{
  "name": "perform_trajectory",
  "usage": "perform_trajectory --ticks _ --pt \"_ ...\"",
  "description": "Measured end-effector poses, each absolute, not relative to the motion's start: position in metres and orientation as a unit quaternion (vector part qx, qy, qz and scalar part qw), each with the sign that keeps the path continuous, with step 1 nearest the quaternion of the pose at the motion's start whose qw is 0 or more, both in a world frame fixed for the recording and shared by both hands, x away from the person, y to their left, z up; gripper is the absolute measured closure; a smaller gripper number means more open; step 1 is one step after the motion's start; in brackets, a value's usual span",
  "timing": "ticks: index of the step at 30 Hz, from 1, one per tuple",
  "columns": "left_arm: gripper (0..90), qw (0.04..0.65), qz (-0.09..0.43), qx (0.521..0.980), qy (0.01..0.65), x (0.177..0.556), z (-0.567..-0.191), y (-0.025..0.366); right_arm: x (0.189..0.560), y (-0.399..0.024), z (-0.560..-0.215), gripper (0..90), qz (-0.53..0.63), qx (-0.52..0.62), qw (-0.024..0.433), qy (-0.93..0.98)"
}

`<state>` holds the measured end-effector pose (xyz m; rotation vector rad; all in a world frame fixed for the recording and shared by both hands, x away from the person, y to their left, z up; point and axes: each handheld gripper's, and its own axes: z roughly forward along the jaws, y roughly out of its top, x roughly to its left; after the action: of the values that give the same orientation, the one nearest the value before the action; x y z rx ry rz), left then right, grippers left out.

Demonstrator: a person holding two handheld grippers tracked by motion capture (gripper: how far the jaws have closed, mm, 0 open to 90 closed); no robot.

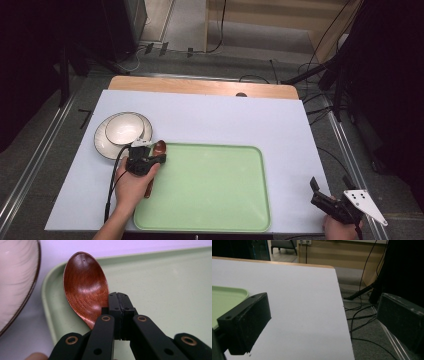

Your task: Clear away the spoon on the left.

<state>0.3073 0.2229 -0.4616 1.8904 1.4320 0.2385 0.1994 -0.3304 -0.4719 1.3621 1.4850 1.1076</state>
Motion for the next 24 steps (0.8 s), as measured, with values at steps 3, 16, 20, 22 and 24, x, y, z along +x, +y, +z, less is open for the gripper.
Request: perform_trajectory --ticks 3,16,20,22,24 --pt "90.0 0.374 0.088 0.734 0.560 0.307 -0.462 0.225 0.199 -0.329 -0.472 0.0 0.440 0.540 0.408 0.590" --pt "57.3 0.454 0.080 0.724 0.514 0.286 -0.437 0.236 0.199 -0.329 -0.472 0.0 0.440 0.541 0.408 0.589" --pt "32.8 0.482 0.089 0.711 0.504 0.278 -0.428 0.242 0.199 -0.330 -0.472 0.0 0.441 0.541 0.407 0.589" --pt "22.6 0.491 0.095 0.706 0.501 0.274 -0.423 0.245 0.199 -0.330 -0.472 0.0 0.441 0.541 0.407 0.589" --pt "15.7 0.494 0.107 0.702 0.501 0.271 -0.420 0.248 0.199 -0.330 -0.472 0.0 0.441 0.541 0.408 0.589"
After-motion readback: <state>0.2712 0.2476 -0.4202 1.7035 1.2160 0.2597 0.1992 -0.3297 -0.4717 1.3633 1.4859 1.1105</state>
